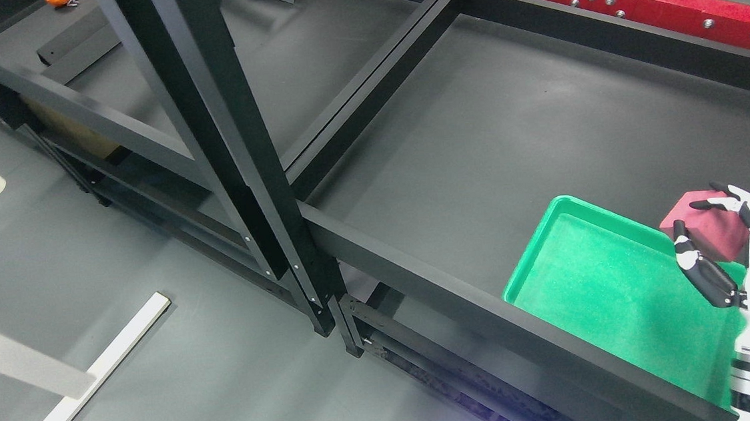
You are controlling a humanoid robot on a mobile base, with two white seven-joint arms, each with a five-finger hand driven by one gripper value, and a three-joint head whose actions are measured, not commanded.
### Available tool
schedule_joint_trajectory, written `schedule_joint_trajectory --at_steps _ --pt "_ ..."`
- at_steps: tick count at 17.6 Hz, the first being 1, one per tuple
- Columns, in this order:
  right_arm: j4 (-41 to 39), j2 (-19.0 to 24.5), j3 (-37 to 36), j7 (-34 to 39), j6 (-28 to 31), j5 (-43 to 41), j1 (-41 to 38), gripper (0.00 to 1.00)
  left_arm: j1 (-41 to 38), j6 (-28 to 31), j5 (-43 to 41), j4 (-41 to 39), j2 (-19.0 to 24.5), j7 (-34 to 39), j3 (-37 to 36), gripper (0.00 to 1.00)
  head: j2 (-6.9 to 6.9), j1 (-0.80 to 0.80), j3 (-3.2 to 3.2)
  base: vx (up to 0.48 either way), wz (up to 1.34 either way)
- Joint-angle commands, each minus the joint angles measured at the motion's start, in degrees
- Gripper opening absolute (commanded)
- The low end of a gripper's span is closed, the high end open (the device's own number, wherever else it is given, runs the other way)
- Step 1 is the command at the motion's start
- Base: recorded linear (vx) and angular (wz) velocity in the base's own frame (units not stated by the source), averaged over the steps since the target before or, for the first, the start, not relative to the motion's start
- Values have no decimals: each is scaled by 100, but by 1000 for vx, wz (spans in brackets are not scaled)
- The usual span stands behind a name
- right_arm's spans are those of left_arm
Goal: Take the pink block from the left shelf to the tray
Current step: 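Lift the pink cube out of the green tray with the right hand, then carry the cube in the right hand while turning toward the blue tray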
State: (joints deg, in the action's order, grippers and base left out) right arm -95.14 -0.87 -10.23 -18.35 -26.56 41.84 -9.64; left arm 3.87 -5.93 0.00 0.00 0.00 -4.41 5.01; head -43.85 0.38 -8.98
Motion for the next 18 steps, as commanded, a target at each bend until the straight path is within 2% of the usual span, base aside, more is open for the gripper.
schedule_joint_trajectory --at_steps 1,18 --pt "-233 -13 -102 -46 -7 -150 -204 5 0 4 44 -100 100 2 0 100 0 0 0 -30 180" --pt "-330 -13 -128 -37 -157 -256 -433 4 0 4 44 -100 100 2 0 100 0 0 0 -28 230"
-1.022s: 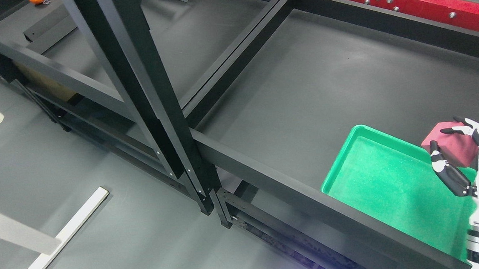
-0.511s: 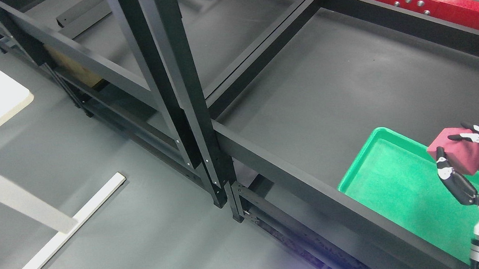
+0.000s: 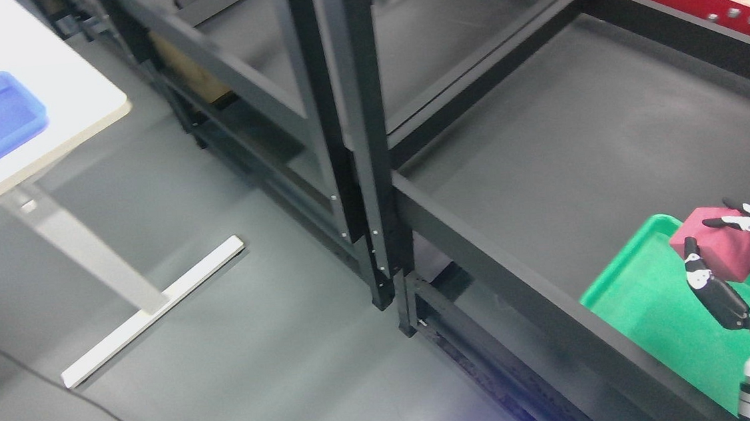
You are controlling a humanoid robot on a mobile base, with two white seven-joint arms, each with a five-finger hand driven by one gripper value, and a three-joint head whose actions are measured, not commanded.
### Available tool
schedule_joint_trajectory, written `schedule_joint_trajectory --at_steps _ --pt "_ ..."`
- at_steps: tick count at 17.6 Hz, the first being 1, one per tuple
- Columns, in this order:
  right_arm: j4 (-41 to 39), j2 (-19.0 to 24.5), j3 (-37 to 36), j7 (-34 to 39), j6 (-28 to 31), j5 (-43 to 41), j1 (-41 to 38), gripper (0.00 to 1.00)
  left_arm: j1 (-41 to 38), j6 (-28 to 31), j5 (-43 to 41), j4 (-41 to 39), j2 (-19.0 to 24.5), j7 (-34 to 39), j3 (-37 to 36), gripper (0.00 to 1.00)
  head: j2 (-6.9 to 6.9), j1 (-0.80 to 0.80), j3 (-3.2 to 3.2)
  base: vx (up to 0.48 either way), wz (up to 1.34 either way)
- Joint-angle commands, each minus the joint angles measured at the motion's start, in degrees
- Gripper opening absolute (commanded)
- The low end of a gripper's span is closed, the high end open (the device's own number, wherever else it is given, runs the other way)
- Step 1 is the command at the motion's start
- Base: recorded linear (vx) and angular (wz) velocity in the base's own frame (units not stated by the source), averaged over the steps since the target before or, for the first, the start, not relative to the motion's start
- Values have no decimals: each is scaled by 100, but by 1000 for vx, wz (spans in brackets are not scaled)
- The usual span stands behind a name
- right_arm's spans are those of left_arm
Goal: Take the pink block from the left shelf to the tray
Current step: 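Carry the cube in the right hand while turning toward the blue tray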
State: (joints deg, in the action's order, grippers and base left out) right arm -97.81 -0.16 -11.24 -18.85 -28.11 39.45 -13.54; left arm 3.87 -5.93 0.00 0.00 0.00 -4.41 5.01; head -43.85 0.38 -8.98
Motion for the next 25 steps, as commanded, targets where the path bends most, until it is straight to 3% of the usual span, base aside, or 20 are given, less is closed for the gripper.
schedule_joint_trajectory --at_steps 1,16,25 --pt "-63 -84 -71 5 -2 -16 -43 4 0 4 44 -100 100 2 0 100 0 0 0 -36 411" --pt "-71 -84 -133 4 -2 -95 -52 4 0 4 44 -100 100 2 0 100 -2 0 0 -84 792" --pt "-71 -84 -133 4 -11 -104 -70 4 0 4 44 -100 100 2 0 100 -2 0 0 -4 394"
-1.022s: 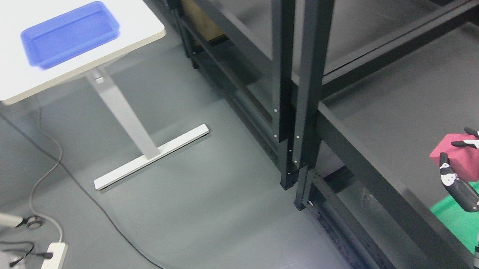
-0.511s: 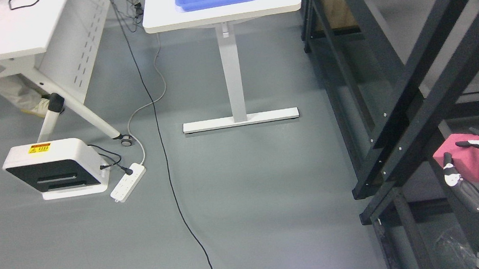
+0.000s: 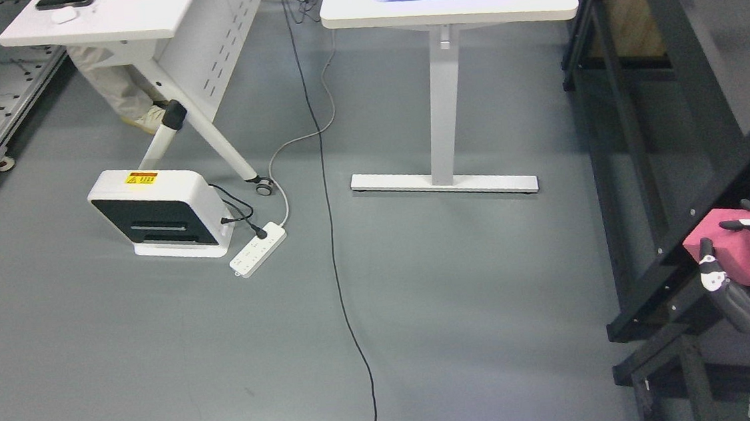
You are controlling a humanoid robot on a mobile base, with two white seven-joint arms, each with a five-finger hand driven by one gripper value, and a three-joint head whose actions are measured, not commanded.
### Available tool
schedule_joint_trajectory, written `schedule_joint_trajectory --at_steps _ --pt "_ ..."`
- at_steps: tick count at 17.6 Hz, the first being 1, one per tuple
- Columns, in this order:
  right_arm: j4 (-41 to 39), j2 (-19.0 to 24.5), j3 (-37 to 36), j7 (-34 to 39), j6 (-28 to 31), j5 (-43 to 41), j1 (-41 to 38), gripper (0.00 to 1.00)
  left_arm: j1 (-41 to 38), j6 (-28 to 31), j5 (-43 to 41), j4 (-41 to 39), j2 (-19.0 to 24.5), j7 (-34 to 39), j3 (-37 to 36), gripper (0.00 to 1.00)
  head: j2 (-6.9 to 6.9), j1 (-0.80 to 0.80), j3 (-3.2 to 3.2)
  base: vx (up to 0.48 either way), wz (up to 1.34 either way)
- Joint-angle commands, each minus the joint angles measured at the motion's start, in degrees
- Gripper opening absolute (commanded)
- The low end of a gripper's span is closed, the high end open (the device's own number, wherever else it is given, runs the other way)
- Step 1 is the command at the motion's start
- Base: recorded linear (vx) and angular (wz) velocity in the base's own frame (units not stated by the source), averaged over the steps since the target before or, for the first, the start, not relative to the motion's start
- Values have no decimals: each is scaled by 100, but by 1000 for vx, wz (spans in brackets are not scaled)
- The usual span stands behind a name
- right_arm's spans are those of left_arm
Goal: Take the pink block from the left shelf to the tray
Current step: 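Carry the cube in the right hand while turning toward the blue tray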
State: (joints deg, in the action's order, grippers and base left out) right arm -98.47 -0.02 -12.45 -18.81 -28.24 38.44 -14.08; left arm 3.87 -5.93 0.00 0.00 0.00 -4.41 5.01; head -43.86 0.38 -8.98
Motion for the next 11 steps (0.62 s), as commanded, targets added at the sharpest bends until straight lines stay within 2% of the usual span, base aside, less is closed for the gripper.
schedule_joint_trajectory --at_steps 1,11 --pt "-6 -98 -12 0 3 -3 -16 5 0 4 44 -100 100 1 0 100 0 0 0 44 438" --pt "-6 -98 40 0 -32 -38 -42 5 0 4 44 -100 100 1 0 100 0 0 0 115 342"
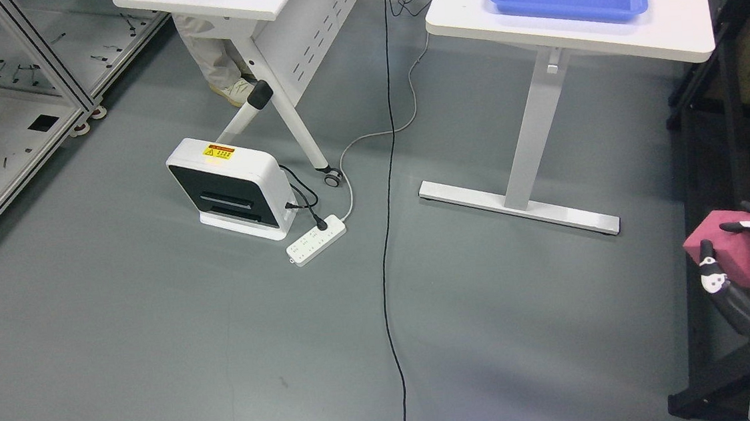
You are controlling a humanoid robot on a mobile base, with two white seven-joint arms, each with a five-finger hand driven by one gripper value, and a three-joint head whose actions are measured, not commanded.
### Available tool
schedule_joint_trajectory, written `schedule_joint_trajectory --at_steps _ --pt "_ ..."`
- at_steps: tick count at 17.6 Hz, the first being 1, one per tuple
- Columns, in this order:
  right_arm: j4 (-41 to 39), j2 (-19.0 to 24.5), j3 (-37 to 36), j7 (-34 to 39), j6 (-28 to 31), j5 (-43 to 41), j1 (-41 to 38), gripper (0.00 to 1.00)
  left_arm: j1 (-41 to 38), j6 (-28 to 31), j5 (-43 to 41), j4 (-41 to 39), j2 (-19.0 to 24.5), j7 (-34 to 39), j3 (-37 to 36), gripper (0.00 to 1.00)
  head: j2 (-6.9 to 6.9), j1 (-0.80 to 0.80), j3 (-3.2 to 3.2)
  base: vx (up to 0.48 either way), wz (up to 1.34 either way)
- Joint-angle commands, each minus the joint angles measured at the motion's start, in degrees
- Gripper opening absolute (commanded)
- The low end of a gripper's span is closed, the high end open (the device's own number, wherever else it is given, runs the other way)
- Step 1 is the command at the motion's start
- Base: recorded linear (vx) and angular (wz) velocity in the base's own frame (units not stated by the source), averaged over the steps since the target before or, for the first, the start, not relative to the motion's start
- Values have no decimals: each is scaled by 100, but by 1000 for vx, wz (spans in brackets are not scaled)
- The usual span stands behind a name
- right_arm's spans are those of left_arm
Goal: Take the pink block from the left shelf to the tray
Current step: 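Carry the cube in the right hand while turning toward the blue tray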
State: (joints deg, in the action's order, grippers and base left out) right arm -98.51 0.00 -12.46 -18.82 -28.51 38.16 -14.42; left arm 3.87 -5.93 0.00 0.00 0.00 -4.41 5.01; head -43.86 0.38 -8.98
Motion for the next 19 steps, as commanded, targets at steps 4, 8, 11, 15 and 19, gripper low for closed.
schedule_joint_trajectory --at_steps 4,8,11,15,19 --pt "-2 -100 50 10 -5 -11 -8 5 0 4 44 -100 100 1 0 100 0 0 0 210 94" --pt "-2 -100 50 10 -5 -11 -8 4 0 4 44 -100 100 1 0 100 0 0 0 252 -19" --pt "-2 -100 50 10 -5 -11 -8 4 0 4 44 -100 100 1 0 100 0 0 0 321 -63" --pt "-2 -100 50 10 -5 -11 -8 4 0 4 44 -100 100 1 0 100 0 0 0 366 -106" --pt "-2 -100 50 10 -5 -11 0 4 0 4 44 -100 100 1 0 100 0 0 0 355 -56"
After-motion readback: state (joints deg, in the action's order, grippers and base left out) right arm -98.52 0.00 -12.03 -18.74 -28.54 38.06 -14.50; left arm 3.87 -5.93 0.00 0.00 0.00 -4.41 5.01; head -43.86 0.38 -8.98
